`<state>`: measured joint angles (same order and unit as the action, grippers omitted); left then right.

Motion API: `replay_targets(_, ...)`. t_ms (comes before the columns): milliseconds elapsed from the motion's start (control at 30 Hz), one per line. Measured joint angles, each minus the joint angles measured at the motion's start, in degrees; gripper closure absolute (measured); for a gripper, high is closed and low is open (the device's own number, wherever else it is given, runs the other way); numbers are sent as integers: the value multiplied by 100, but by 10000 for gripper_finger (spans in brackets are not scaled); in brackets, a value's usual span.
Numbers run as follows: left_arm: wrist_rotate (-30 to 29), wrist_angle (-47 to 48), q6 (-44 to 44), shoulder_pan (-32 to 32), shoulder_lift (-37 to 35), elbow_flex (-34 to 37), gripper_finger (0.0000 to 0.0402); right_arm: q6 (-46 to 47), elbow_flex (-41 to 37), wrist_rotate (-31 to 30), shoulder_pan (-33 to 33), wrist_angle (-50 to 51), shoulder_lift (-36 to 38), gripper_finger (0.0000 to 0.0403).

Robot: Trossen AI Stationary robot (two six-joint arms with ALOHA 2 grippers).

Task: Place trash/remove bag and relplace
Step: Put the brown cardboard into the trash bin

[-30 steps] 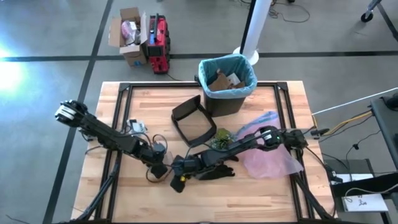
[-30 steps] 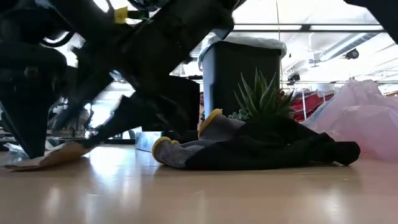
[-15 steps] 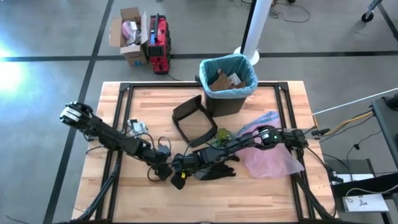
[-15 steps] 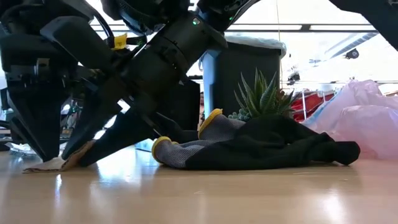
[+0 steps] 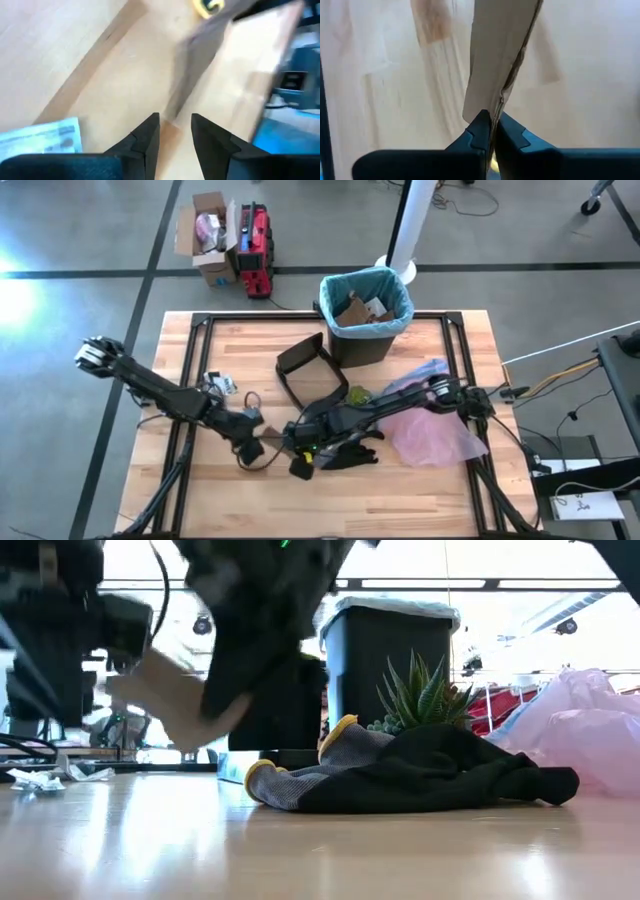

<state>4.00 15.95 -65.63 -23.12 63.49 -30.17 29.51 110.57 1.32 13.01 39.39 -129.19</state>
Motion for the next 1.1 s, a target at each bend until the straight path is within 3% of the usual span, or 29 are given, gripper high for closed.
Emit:
replay_targets(267,-191,1029,-45,-4,-1296,-21,310,-841,80,-1650,-348,1164,1411,402)
replay_targets(533,-98,2373,-46,-8,-1487,-4,307,-1085,88,-3314,-1203,934,2884,403)
replay_targets(800,5,2597,-197,-12,-1326,444,322,-1079,70,-3456,-2419,1440,3579,403)
replay_targets(1100,195,1538,-428,-62,-1060,784,331,-1102,-24,-3428,-3308,3180,3484,395)
